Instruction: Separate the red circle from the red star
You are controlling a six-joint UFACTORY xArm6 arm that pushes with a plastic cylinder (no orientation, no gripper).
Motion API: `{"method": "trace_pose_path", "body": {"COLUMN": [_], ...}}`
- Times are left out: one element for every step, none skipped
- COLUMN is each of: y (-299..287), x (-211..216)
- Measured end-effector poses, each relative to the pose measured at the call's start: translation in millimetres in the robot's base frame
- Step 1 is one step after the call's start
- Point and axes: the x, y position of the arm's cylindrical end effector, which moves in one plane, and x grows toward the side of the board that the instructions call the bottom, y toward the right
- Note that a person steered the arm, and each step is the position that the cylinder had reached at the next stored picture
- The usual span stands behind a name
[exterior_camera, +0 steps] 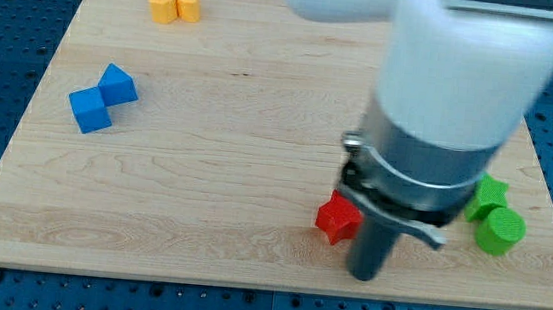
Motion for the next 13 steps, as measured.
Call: {"method": "trace_pose_path", "body": {"y": [16,16,16,16,16,16,16,15,13,11,10,-6,-13], "x": [0,0,-3,-8,-8,-8,-9,-9,-14,-23,-33,-38,-57]}}
